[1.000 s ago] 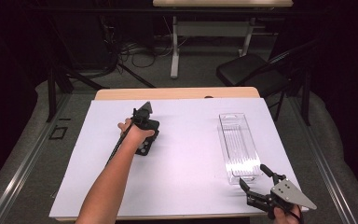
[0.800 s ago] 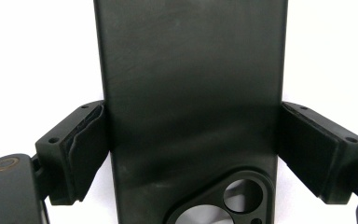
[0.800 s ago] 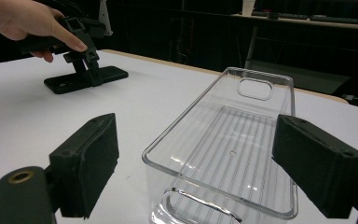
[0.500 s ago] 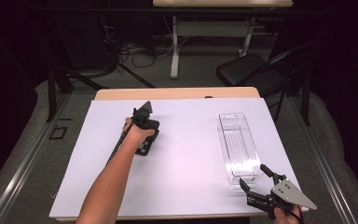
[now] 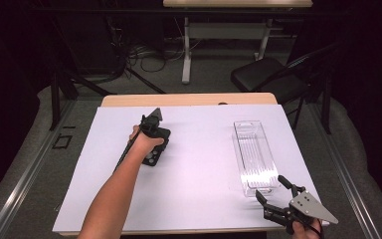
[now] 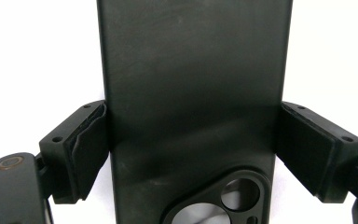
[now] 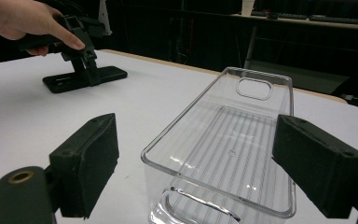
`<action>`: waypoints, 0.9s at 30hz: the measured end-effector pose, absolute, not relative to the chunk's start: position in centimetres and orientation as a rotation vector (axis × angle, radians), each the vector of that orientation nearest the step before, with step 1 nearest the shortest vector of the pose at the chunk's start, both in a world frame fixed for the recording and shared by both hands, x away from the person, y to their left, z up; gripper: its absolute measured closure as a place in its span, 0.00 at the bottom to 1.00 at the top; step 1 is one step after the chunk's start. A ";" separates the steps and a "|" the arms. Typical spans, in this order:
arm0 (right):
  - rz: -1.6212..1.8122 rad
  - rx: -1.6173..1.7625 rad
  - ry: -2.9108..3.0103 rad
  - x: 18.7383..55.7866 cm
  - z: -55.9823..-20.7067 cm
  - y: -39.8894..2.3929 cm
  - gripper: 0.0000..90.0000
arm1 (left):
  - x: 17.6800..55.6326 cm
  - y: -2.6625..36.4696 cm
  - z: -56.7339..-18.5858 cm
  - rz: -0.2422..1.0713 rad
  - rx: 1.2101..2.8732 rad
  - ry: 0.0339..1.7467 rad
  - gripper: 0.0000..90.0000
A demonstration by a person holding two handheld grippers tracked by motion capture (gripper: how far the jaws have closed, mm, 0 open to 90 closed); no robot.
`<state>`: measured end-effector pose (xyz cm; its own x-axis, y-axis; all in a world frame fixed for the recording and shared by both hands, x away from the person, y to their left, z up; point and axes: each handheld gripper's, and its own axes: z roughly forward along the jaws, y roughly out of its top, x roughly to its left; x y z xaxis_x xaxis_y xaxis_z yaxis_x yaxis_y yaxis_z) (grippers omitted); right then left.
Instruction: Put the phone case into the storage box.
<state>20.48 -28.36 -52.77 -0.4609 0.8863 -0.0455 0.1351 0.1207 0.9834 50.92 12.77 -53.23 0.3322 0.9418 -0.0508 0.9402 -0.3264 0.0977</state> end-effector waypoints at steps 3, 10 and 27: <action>1.401 0.999 1.716 20.5 -52.8 -28.3 0.15 | 50.8 12.9 -52.6 0.013 2.495 1.721 0.15; 1.400 0.994 1.721 20.5 -52.8 -28.2 0.15 | 50.0 13.4 -51.0 0.050 2.510 1.666 0.16; 1.361 0.982 1.734 20.8 -52.9 -27.5 0.16 | 47.7 13.8 -48.6 0.053 2.628 1.471 0.16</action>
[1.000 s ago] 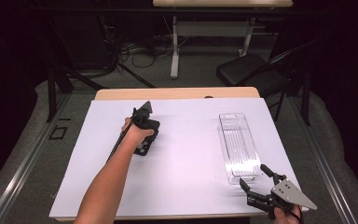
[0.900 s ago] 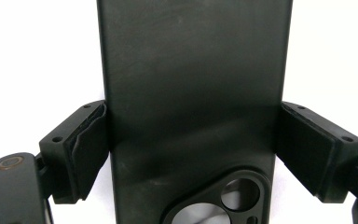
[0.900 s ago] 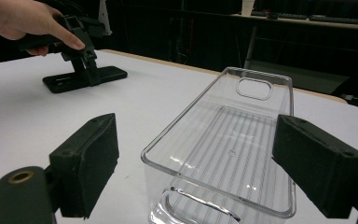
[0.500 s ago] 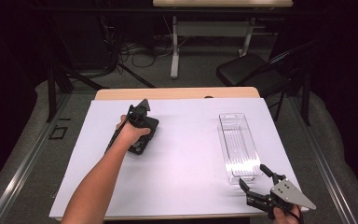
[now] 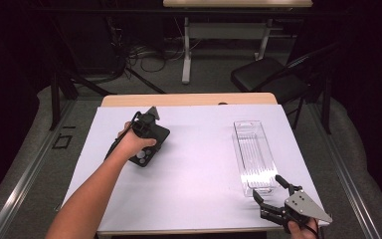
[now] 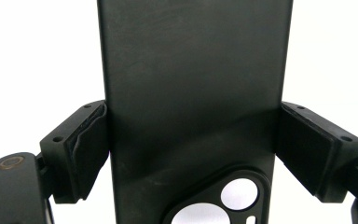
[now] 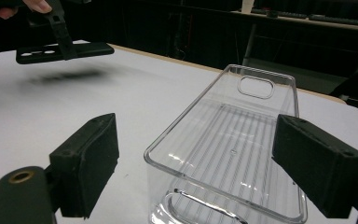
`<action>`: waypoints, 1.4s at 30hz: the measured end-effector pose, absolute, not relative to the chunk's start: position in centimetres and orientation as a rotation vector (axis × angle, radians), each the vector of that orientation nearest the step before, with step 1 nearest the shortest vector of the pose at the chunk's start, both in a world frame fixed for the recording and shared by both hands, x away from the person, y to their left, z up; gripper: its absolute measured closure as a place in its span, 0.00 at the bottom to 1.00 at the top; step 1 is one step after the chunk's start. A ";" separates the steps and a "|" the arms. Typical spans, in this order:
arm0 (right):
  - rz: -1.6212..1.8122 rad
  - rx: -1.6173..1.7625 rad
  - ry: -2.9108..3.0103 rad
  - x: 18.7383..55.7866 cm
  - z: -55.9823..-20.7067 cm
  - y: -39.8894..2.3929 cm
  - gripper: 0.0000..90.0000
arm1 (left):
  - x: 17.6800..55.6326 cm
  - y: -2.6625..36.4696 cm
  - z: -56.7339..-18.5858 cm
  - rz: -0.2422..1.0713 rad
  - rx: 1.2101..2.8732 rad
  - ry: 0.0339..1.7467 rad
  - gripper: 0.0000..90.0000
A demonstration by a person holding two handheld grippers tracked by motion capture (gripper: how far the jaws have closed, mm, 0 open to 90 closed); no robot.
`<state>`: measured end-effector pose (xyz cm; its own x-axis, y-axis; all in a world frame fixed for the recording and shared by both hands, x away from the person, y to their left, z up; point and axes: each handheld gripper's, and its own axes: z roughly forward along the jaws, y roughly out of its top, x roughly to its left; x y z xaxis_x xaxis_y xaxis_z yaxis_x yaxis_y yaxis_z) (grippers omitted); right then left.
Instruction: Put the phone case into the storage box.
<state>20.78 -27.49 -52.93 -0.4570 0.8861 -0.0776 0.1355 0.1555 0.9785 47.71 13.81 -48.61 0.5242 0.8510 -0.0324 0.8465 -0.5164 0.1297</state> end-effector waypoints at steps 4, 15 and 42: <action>1.358 0.972 1.731 20.9 -52.9 -27.2 0.16 | 47.2 13.5 -47.8 0.074 2.659 1.387 0.16; 1.280 0.970 1.740 21.9 -52.2 -26.2 0.16 | 46.3 12.8 -45.3 0.086 2.718 1.232 0.16; 1.017 0.577 1.929 27.0 -48.5 -19.3 0.17 | 43.6 9.0 -43.9 0.009 2.851 0.915 0.16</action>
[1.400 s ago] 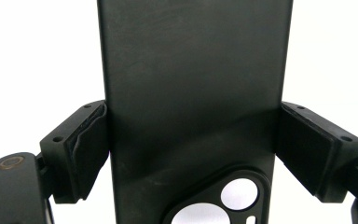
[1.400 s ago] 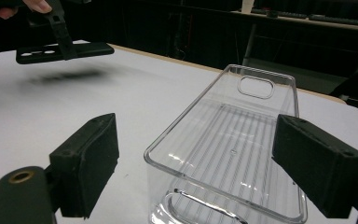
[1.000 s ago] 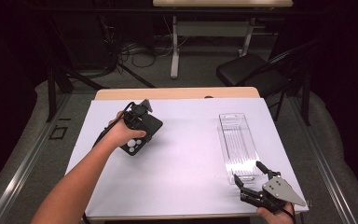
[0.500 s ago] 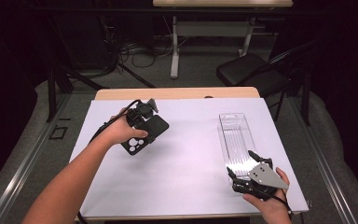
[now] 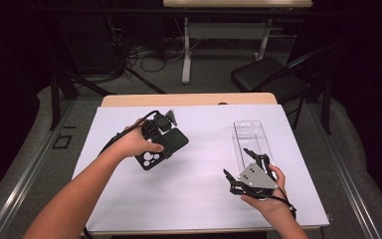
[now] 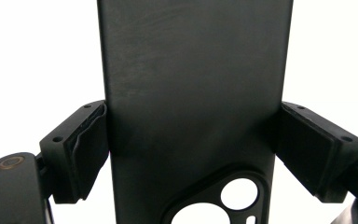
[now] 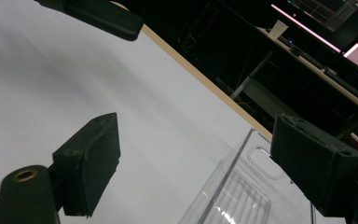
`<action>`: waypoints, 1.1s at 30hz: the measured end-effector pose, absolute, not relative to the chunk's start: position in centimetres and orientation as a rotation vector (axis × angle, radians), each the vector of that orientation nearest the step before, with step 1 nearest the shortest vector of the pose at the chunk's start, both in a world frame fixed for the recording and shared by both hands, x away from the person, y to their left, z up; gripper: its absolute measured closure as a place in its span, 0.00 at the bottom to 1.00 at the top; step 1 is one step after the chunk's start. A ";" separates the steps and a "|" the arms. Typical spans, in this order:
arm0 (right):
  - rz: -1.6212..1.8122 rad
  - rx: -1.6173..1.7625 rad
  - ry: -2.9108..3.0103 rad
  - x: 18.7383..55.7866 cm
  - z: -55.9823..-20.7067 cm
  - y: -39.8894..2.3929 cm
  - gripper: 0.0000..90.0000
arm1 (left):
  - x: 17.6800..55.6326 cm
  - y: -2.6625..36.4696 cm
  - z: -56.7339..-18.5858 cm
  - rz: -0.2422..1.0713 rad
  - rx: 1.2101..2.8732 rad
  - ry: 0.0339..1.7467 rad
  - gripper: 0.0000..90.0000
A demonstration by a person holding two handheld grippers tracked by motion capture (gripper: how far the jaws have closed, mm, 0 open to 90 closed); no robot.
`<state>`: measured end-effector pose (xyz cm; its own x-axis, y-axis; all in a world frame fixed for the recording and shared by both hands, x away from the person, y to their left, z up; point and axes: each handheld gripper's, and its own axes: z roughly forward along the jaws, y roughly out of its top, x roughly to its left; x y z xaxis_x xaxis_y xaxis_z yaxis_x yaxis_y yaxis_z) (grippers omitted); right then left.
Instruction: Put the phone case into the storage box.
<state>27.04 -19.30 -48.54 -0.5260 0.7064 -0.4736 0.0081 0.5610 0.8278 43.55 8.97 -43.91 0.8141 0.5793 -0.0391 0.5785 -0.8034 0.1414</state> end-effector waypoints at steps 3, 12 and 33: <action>1.014 0.552 1.942 27.4 -48.5 -18.6 0.17 | 43.0 8.3 -43.7 0.017 2.858 0.889 0.15; 0.996 0.501 1.983 28.0 -48.5 -17.3 0.17 | 41.8 6.4 -43.4 0.029 2.886 0.820 0.15; 0.886 0.344 2.024 28.5 -48.9 -15.8 0.19 | 40.6 4.3 -44.1 -0.010 2.971 0.693 0.16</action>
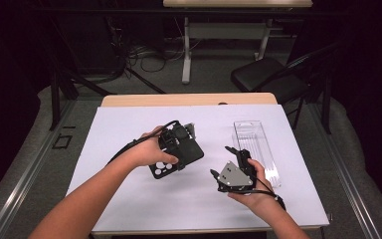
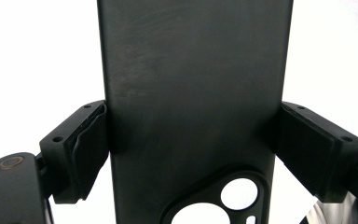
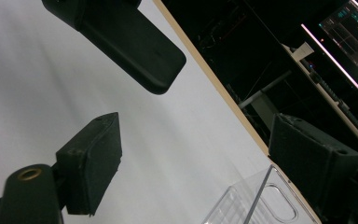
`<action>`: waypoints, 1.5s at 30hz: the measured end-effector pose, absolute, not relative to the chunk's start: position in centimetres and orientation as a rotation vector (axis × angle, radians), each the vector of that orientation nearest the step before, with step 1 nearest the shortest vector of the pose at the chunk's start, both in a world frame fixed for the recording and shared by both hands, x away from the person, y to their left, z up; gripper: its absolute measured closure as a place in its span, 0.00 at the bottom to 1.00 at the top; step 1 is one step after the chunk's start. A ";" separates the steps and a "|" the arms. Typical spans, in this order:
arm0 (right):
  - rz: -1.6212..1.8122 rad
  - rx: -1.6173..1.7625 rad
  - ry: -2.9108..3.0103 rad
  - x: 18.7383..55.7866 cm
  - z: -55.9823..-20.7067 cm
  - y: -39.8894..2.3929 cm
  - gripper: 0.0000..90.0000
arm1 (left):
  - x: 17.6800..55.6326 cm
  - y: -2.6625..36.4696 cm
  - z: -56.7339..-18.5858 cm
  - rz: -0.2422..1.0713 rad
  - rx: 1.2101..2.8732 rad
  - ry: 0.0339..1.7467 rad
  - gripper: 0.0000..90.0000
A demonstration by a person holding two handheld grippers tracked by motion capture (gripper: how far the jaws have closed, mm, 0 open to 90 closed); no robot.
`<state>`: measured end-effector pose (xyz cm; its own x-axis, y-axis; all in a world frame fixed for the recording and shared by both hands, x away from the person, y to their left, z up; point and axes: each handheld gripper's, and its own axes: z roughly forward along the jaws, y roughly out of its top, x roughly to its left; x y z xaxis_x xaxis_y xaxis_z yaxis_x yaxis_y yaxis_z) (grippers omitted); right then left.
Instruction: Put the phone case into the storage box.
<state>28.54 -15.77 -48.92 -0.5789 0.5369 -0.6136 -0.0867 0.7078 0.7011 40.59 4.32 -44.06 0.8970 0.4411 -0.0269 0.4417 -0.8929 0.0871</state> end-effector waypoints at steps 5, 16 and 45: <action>0.803 0.253 2.024 28.6 -49.4 -15.2 0.23 | 40.3 4.0 -44.2 -0.023 2.974 0.669 0.16; 0.710 0.133 2.018 28.8 -50.6 -14.1 0.25 | 40.1 3.7 -43.9 0.008 2.953 0.685 0.16; 0.605 -0.083 2.006 29.4 -51.5 -11.9 0.32 | 39.1 1.9 -43.9 -0.021 2.972 0.595 0.16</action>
<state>29.41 -11.86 -51.47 -0.4999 0.1931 -0.8443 -0.3062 0.8724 0.3809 39.11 1.94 -43.89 0.9230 0.3833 -0.0355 0.3848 -0.9169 0.1057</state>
